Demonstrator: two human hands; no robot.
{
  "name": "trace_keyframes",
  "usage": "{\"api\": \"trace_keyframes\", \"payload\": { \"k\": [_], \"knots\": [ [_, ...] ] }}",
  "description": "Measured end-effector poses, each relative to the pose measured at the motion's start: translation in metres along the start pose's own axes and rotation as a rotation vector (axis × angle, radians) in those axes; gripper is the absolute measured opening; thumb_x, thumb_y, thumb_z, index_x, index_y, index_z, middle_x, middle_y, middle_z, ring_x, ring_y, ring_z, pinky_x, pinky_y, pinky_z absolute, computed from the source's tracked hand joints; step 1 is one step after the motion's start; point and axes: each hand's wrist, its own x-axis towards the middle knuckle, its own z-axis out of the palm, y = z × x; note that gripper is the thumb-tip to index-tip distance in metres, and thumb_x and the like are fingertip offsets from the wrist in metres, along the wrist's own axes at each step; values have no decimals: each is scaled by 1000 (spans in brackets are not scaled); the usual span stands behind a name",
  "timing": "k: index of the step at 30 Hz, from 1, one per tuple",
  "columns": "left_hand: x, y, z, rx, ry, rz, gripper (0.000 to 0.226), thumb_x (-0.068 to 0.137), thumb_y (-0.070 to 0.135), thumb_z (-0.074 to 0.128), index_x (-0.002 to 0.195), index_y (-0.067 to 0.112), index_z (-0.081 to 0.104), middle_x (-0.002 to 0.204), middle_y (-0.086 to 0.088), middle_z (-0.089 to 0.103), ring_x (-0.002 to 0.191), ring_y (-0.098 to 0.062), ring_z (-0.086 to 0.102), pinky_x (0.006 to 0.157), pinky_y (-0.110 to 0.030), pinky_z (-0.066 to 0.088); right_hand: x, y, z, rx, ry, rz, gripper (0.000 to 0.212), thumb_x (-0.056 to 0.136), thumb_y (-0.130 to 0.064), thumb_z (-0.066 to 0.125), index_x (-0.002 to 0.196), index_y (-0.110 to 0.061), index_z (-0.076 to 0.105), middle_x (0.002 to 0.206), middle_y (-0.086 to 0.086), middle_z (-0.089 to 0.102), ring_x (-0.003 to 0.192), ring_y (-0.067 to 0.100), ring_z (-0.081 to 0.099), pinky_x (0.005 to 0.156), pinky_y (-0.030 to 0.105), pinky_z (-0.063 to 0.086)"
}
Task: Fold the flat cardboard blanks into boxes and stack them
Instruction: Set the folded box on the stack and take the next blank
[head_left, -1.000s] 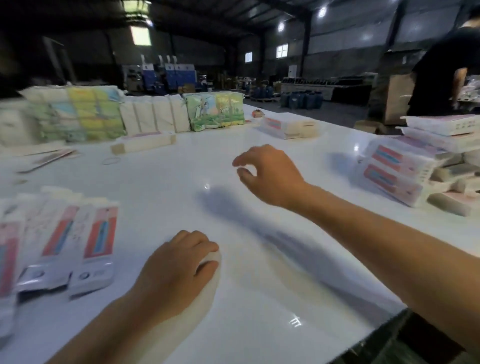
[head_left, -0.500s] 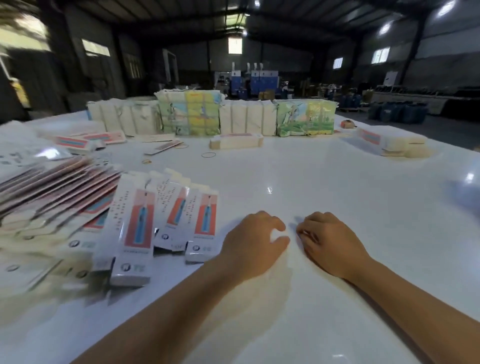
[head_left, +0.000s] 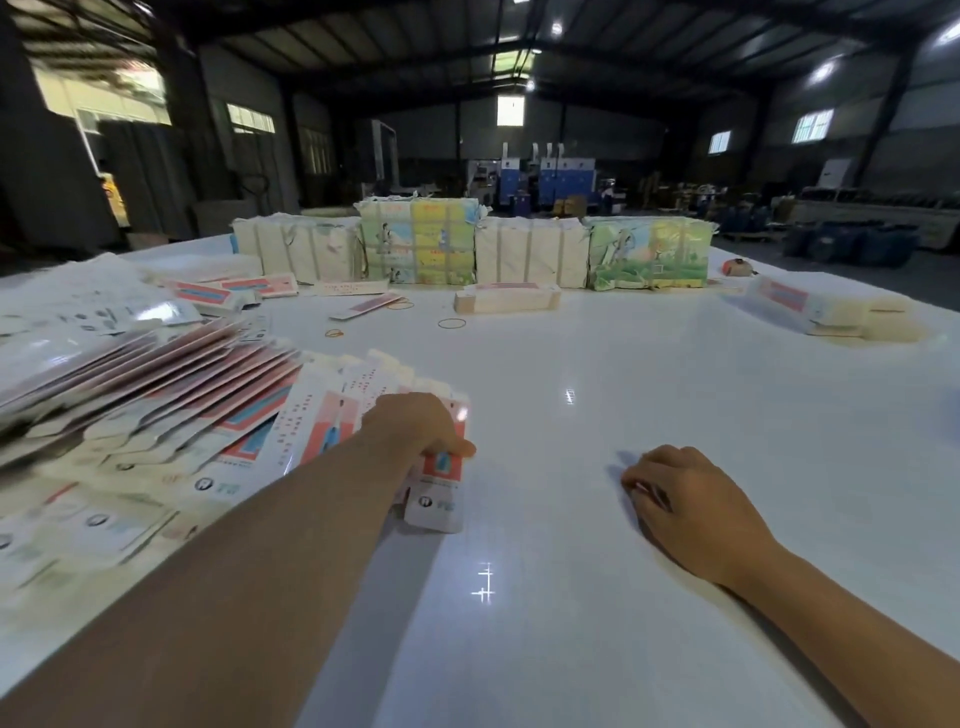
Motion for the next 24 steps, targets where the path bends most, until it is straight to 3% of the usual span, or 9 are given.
{"api": "trace_keyframes", "payload": {
  "k": [4,7,9,11,14,16,19,21,24],
  "knots": [
    [2,2,2,-309,2,-95,57,69,35,80,101,8,40,90,-9,55,90,-26,62,80,-36,52,0,-1,0,11,-3,-1,20,94,-21,51,93,-14,70,108,0,63,101,26,54,83,35,44],
    [1,8,4,-446,24,-88,43,73,20,73,102,7,44,83,-10,59,77,-23,61,62,-30,49,0,-2,-1,15,0,0,21,94,-21,50,96,-14,70,109,1,63,101,26,54,84,35,44],
    [-7,17,2,-529,35,-12,39,77,33,68,101,12,45,82,-4,56,73,-18,58,57,-27,44,0,-2,-1,22,13,-1,22,95,-21,49,97,-13,70,108,3,63,100,27,53,84,35,44],
    [-24,32,0,-583,42,135,48,75,58,60,103,22,44,82,8,50,73,-11,55,55,-25,39,0,-2,-1,11,17,1,23,94,-21,48,98,-14,69,107,3,62,98,26,52,83,34,43],
    [-61,52,4,-532,-4,375,71,56,83,45,107,35,47,86,18,50,75,0,51,55,-22,36,1,-3,-1,-2,-6,19,23,92,-22,49,100,-16,69,107,2,61,99,25,50,82,33,43],
    [-82,54,18,-435,-74,543,87,49,88,41,122,41,43,101,20,51,81,0,53,59,-18,38,1,-5,-1,0,-16,27,23,90,-22,48,100,-15,68,106,4,62,100,26,52,81,35,44],
    [-104,47,36,-323,-152,632,103,41,92,46,132,51,21,117,23,42,89,-3,55,62,-16,43,-2,-7,-2,80,-6,22,23,89,-18,51,105,-18,67,106,7,66,97,30,56,77,39,48],
    [-106,43,42,-245,-102,644,101,43,89,50,130,52,15,114,24,38,86,-6,55,56,-13,43,-3,-7,-1,126,-16,26,21,90,-20,53,105,-21,68,105,7,66,98,29,56,78,40,48],
    [-105,38,47,-226,-10,619,86,60,76,59,129,43,21,114,20,40,89,-8,56,60,-16,47,-4,-4,1,59,-41,31,20,91,-19,51,102,-16,67,100,10,63,98,29,51,77,36,45]
  ]
}}
